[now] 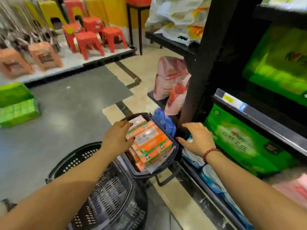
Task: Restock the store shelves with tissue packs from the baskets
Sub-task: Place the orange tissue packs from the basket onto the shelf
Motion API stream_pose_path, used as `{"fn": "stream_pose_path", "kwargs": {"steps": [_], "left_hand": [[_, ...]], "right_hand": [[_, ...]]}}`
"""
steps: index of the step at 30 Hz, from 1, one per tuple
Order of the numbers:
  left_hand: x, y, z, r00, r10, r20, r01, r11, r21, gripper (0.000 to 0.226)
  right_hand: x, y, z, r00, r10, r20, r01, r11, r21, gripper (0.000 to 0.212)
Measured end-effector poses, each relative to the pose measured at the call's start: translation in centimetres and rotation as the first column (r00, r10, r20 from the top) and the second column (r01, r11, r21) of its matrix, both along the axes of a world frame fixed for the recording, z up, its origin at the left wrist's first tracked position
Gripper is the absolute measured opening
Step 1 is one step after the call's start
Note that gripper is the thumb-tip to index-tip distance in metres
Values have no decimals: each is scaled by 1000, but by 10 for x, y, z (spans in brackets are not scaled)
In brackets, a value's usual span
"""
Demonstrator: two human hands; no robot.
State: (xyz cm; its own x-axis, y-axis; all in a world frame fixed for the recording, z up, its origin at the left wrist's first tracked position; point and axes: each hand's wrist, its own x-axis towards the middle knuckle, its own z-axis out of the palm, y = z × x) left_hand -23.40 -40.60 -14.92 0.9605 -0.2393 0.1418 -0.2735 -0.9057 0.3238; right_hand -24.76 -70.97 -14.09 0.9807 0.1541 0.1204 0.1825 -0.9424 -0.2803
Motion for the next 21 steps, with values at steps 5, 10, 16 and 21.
{"fn": "stream_pose_path", "kwargs": {"steps": [5, 10, 16, 21], "left_hand": [[20, 19, -33, 992, 99, -77, -105, 992, -71, 52], [60, 21, -79, 959, 218, -182, -235, 969, -76, 55], [116, 11, -141, 856, 391, -338, -434, 899, -59, 56], [144, 0, -224, 692, 495, -525, -629, 770, -102, 58]], "right_hand": [[54, 20, -36, 991, 68, -115, -66, 997, 26, 54], [124, 26, -85, 957, 123, -262, -123, 992, 15, 65], [207, 29, -152, 907, 135, -399, -123, 991, 56, 64], [262, 38, -231, 838, 121, -532, -92, 992, 81, 64]]}}
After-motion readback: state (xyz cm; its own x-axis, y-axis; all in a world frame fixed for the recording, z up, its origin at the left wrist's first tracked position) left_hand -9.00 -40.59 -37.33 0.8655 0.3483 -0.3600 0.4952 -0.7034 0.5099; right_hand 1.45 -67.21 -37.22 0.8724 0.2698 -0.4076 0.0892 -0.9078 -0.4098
